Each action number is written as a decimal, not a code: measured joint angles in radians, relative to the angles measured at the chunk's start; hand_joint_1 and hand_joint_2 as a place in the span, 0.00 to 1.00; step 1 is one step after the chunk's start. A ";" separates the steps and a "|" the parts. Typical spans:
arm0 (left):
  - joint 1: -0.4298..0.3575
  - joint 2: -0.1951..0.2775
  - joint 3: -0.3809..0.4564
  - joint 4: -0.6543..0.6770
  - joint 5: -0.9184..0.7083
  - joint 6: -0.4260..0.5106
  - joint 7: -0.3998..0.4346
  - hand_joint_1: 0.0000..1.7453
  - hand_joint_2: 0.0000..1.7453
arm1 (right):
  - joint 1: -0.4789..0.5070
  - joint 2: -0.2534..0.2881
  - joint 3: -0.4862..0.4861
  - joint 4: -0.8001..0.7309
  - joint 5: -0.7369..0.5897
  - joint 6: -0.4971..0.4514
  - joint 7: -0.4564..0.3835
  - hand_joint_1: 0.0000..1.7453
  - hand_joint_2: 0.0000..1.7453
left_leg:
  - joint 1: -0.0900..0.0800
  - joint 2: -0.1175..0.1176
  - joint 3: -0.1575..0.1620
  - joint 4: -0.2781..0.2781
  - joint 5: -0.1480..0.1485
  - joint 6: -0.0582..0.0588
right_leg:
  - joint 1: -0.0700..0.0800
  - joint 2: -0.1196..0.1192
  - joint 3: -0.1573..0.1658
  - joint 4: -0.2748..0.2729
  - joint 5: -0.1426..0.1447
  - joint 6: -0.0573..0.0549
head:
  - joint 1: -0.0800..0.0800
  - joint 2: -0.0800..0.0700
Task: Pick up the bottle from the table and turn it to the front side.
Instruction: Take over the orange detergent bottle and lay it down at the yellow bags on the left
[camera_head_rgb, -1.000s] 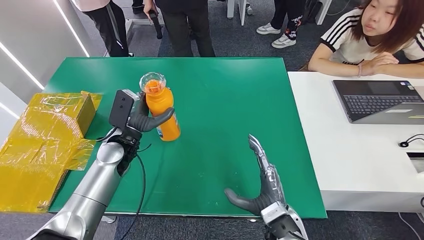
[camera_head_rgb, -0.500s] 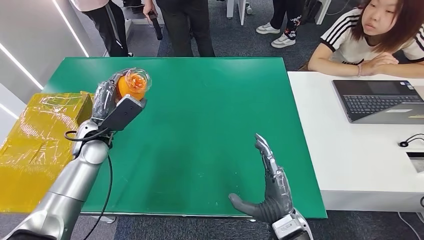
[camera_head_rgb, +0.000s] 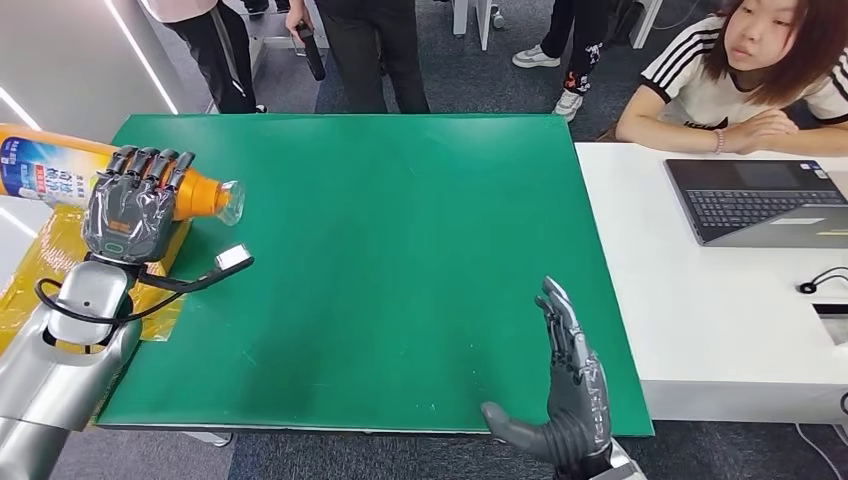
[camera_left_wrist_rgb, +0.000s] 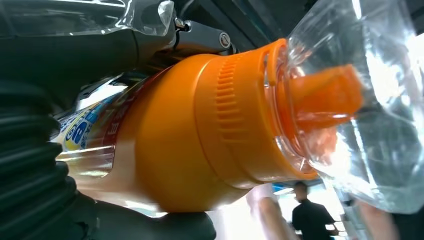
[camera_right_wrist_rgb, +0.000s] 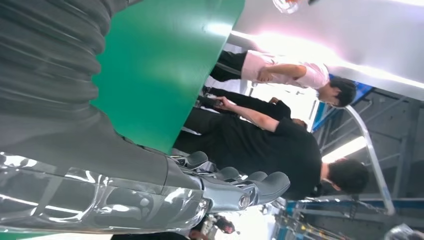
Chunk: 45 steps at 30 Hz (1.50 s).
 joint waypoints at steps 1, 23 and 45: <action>0.002 0.012 -0.010 0.000 -0.006 0.000 0.016 1.00 1.00 | 0.000 -0.001 -0.002 -0.002 -0.002 -0.001 -0.001 0.00 1.00 | 0.000 0.000 0.000 0.000 0.000 0.000 | 0.000 0.000 0.000 0.000 0.000 0.000 | 0.000 0.000; -0.011 0.067 -0.123 0.045 -0.016 -0.047 0.126 1.00 1.00 | 0.024 -0.002 -0.015 -0.032 0.005 -0.010 0.003 0.00 1.00 | 0.000 0.000 0.000 0.000 0.000 0.000 | 0.000 0.000 0.000 0.000 0.000 0.000 | 0.000 0.000; -0.097 -0.093 -0.143 0.642 0.065 -0.267 -0.025 1.00 1.00 | 0.030 0.023 -0.028 -0.054 0.074 0.098 0.070 0.00 1.00 | 0.000 -0.001 0.001 0.000 0.000 0.000 | 0.000 -0.001 0.001 0.000 0.000 0.000 | 0.000 0.000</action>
